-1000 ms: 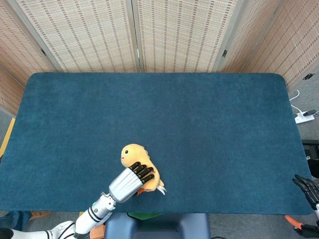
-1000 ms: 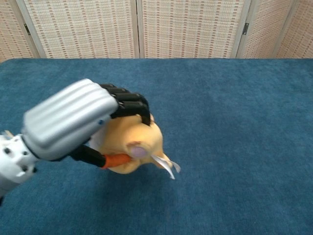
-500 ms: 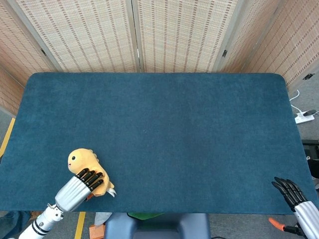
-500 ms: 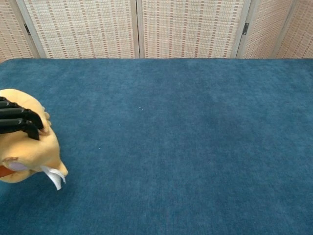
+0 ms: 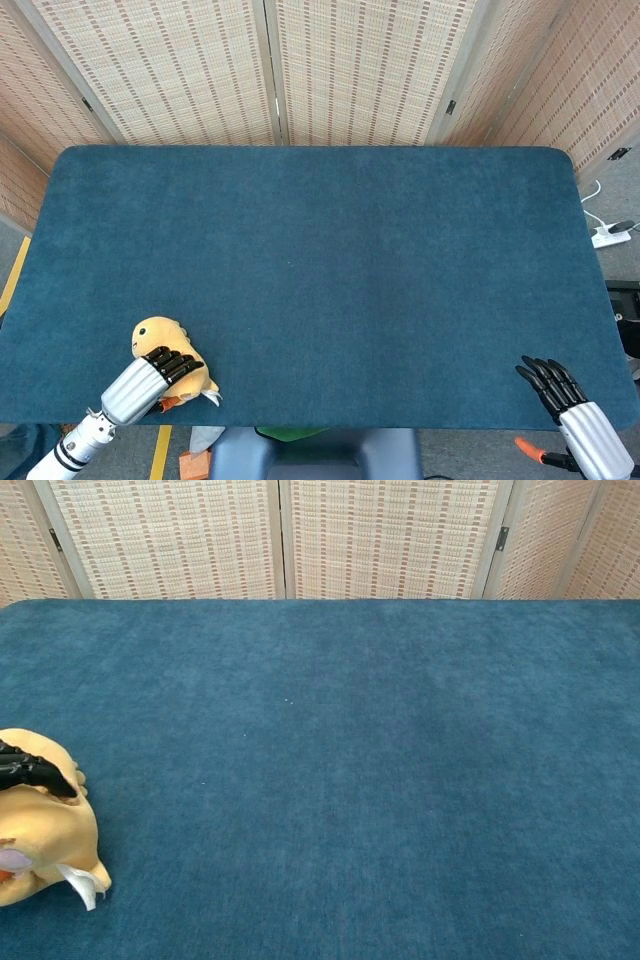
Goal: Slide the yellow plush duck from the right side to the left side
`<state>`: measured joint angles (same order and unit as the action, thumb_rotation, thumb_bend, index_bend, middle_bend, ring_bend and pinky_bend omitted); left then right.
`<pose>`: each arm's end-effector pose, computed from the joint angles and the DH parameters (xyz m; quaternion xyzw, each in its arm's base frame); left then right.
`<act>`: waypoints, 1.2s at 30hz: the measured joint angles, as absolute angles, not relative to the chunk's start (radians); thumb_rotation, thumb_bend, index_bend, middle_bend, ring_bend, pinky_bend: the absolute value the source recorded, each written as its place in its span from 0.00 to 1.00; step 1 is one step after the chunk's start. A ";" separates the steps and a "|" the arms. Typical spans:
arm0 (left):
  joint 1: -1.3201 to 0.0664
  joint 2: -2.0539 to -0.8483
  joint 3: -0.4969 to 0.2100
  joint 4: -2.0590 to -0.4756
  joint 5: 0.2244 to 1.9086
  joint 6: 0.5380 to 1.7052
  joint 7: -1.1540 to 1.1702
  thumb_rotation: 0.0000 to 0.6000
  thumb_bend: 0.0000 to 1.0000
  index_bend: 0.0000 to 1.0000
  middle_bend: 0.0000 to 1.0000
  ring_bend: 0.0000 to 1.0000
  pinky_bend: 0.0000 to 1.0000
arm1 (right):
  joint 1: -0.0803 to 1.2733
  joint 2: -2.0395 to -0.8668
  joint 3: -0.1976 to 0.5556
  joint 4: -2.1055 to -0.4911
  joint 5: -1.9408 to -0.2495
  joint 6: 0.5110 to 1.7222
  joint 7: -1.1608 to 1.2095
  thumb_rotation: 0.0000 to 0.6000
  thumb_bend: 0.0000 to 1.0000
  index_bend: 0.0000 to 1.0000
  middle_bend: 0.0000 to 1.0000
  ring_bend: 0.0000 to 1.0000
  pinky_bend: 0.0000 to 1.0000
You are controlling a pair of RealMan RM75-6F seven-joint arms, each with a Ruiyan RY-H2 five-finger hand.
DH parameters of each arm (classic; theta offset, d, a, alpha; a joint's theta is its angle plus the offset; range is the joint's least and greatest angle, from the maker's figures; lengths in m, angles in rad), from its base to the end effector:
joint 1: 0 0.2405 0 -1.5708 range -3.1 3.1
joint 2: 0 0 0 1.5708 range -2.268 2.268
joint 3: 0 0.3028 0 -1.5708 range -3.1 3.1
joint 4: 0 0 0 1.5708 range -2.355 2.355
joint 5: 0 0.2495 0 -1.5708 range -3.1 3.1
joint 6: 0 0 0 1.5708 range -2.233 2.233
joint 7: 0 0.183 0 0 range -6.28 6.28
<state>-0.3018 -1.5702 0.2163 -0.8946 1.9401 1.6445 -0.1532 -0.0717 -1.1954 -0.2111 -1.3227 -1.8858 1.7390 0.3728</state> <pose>-0.3462 0.2312 -0.0159 -0.7994 -0.2068 -0.4464 0.3448 -0.3831 -0.0932 0.1124 0.6456 -0.4436 0.4522 0.4267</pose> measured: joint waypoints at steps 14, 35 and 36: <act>-0.299 -1.465 0.206 -1.146 1.928 1.663 -0.135 1.00 0.22 0.00 0.00 0.00 0.25 | -0.082 -1.211 -0.212 -1.283 -1.908 1.789 0.404 1.00 0.13 0.00 0.00 0.00 0.00; -0.077 -1.203 0.261 -1.393 1.827 1.814 -0.050 1.00 0.26 0.00 0.00 0.00 0.13 | -0.097 -1.222 -0.195 -1.232 -1.930 1.865 0.384 1.00 0.13 0.00 0.00 0.00 0.00; -0.055 -1.192 0.258 -1.408 1.783 1.825 -0.065 1.00 0.26 0.00 0.00 0.00 0.13 | -0.099 -1.221 -0.190 -1.241 -1.929 1.869 0.360 1.00 0.13 0.00 0.00 0.00 0.00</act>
<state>-0.0554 -1.1918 0.2579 -1.4083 1.7833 1.8252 -0.0648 -0.0985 -1.2206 -0.1901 -1.2405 -1.9293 1.8686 0.3603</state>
